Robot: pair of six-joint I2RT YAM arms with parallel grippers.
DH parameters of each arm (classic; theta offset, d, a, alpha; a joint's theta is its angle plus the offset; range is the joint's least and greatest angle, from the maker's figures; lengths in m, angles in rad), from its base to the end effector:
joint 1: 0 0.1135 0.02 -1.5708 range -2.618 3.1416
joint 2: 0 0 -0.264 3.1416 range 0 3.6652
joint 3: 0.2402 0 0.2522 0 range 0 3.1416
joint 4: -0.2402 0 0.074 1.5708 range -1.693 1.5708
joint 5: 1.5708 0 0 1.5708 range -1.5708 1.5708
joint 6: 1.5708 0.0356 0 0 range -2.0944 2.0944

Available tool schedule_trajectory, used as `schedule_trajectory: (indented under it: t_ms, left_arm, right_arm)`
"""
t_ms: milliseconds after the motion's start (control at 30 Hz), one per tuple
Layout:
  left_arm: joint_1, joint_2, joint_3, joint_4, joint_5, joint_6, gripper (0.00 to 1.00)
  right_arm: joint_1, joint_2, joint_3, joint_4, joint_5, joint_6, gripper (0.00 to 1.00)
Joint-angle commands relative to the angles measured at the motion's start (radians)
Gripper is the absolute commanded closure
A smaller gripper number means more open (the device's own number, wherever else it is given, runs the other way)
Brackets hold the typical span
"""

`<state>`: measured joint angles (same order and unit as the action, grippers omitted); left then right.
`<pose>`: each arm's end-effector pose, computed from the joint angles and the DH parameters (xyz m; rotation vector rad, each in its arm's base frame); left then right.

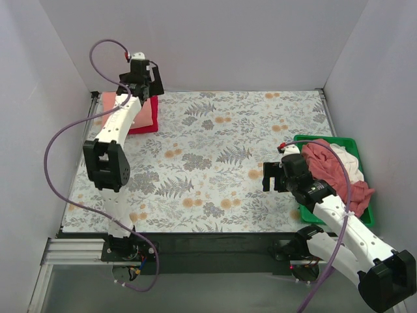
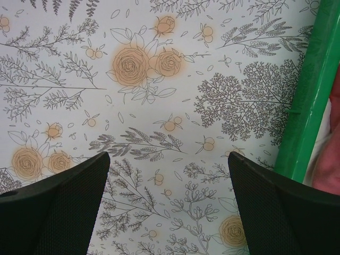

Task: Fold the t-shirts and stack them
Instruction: Neatly place the folded tshirt to the corner, then reset both grippers

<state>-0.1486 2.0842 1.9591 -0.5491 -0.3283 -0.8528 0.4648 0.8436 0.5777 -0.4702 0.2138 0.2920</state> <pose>0.4807 -0.0604 0.3052 -0.9242 2.0068 -0.1885 0.1618 0.0727 0.2312 -0.0890 2.2891 0.1466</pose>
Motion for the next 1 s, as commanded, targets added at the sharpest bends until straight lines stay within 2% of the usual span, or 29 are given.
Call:
schedule_trajectory:
  t_ms: [0, 100, 133, 233, 267, 367, 500, 533, 700, 833, 967]
  left_arm:
    - [-0.064, -0.237, 0.014, -0.106, -0.035, -0.195, 0.07]
    - [-0.1, -0.401, -0.2, -0.13, -0.038, -0.378, 0.06]
    - [-0.127, -0.511, -0.338, -0.123, -0.038, -0.429, 0.06]
    - [-0.19, -0.66, -0.558, -0.069, -0.032, -0.579, 0.05]
    - [-0.204, -0.737, -0.677, -0.068, -0.031, -0.615, 0.05]
    - [-0.284, -0.85, -0.907, -0.066, -0.057, -0.759, 0.05]
    - [-0.341, -0.903, -1.107, -0.139, -0.034, -0.905, 0.04]
    - [-0.347, -0.911, -1.134, -0.152, -0.017, -0.905, 0.04]
    - [-0.376, -1.031, -1.276, -0.311, -0.132, -1.023, 0.03]
    - [-0.378, -1.159, -1.321, -0.269, -0.103, -1.017, 0.03]
    - [-0.378, -1.222, -1.295, -0.268, -0.127, -1.014, 0.03]
  right_arm:
    - [-0.003, -0.029, 0.047, 0.015, 0.015, 0.025, 0.02]
    - [-0.003, -0.052, 0.056, 0.018, 0.024, 0.047, 0.02]
    - [-0.002, -0.061, 0.06, 0.018, 0.015, 0.05, 0.02]
    - [-0.003, -0.103, 0.056, 0.024, -0.007, 0.044, 0.02]
    - [-0.003, -0.125, 0.051, 0.028, -0.007, 0.044, 0.02]
    - [-0.003, -0.159, 0.027, 0.042, 0.001, 0.05, 0.01]
    - [-0.003, -0.187, -0.018, 0.048, 0.01, 0.079, 0.02]
    - [-0.002, -0.19, -0.027, 0.05, 0.015, 0.09, 0.02]
    - [-0.003, -0.202, -0.093, 0.058, 0.024, 0.136, 0.02]
    - [-0.003, -0.225, -0.14, 0.07, 0.042, 0.162, 0.02]
    - [-0.003, -0.265, -0.177, 0.094, 0.033, 0.165, 0.02]
